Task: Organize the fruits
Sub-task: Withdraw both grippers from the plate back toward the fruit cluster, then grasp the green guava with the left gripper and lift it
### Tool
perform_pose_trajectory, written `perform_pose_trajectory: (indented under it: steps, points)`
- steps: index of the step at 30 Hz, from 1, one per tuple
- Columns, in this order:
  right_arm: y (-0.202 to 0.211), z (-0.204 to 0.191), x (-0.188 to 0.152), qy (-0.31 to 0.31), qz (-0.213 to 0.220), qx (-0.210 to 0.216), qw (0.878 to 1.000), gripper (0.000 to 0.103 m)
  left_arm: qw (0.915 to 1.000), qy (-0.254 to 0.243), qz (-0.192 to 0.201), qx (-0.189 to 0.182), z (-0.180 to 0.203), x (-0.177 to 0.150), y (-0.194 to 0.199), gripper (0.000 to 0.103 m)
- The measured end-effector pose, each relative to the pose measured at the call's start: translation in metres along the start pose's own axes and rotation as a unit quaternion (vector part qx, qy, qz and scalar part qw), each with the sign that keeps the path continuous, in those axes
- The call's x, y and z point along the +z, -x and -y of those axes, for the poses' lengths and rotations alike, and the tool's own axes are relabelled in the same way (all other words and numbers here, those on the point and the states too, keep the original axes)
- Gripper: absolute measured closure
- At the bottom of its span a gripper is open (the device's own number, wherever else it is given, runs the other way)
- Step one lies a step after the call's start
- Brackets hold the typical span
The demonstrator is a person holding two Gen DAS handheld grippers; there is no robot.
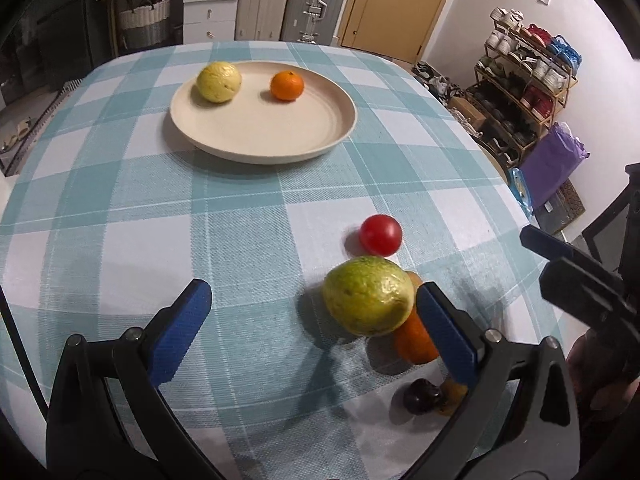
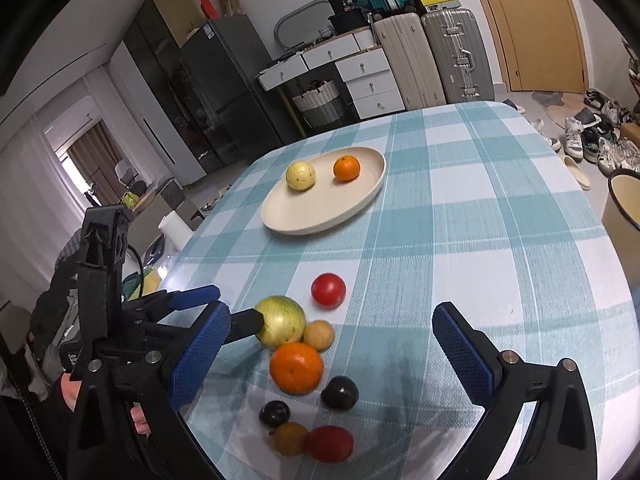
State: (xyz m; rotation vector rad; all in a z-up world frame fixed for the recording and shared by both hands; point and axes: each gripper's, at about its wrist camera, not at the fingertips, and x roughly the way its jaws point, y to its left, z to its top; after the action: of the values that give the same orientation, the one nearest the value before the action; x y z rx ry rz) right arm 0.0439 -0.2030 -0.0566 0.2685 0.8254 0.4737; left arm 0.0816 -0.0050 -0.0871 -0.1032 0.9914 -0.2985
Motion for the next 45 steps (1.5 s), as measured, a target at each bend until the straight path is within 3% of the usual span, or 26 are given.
perform_pose_trajectory:
  steps: [11, 14, 18, 21, 23, 31, 45]
  points:
    - [0.001, 0.006, -0.009, -0.011, -0.014, -0.003, 1.0, 0.0, 0.9988, 0.007, 0.005, -0.048, 0.006, 0.005, -0.011, 0.007]
    - [0.001, 0.005, -0.011, -0.009, -0.017, -0.005, 1.0, 0.0, 0.9984, 0.017, -0.001, -0.054, 0.001, 0.006, -0.014, 0.024]
    - [0.001, 0.005, -0.012, -0.012, -0.02, -0.005, 1.0, 0.0, 0.9941, 0.052, -0.023, -0.092, -0.009, 0.006, -0.022, 0.029]
    - [-0.001, 0.006, -0.013, -0.014, -0.024, -0.005, 1.0, 0.0, 0.992, 0.052, -0.022, -0.113, -0.01, 0.006, -0.022, 0.038]
    - [-0.002, 0.006, -0.014, -0.013, -0.026, -0.004, 1.0, 0.0, 0.9907, 0.046, -0.027, -0.125, -0.008, 0.006, -0.024, 0.053]
    - [-0.002, 0.003, -0.014, -0.011, -0.027, -0.004, 1.0, 0.0, 0.987, 0.055, -0.038, -0.146, -0.008, 0.003, -0.026, 0.054]
    - [-0.006, 0.002, -0.012, -0.012, -0.035, -0.005, 0.999, 0.0, 0.9878, 0.066, -0.033, -0.137, -0.016, 0.006, -0.019, 0.054]
